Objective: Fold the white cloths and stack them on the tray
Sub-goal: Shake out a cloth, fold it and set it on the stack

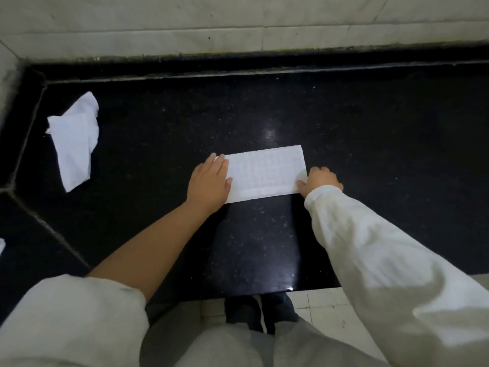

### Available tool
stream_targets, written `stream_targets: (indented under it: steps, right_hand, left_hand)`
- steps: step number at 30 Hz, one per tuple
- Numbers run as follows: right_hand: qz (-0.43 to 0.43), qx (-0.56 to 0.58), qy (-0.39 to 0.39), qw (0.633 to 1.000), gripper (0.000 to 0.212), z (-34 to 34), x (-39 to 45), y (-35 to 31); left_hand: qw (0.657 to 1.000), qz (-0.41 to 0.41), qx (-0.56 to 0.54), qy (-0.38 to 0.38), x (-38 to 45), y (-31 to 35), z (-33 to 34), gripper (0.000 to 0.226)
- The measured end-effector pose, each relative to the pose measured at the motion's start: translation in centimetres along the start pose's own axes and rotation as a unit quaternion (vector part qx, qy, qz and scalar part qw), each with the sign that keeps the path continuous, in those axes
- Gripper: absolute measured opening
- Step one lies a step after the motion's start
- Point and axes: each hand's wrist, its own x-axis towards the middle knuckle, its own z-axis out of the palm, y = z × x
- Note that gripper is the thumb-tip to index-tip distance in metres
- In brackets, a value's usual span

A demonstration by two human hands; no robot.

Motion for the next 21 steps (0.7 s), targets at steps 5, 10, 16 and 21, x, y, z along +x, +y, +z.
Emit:
stream_targets:
  steps: [5,10,16,21]
  right_hand:
    - [0.059,0.007,-0.023,0.998,0.036,0.6,0.3,-0.9]
    - [0.059,0.035,-0.019,0.997,0.037,0.3,0.3,-2.1]
    - [0.011,0.120,0.011,0.993,0.035,-2.2,-0.6,-3.7]
    - [-0.132,0.091,0.038,0.986,0.033,-2.2,-3.2,-7.9]
  left_hand:
    - [0.996,-0.031,0.011,-0.088,0.5,0.5,2.2,0.066]
    - [0.996,-0.030,0.000,-0.089,0.6,0.2,2.3,0.069]
    - [0.996,-0.018,-0.020,-0.080,0.3,-0.5,2.0,0.072]
    - [0.995,-0.055,-0.077,-0.030,-1.0,-3.7,1.1,0.068]
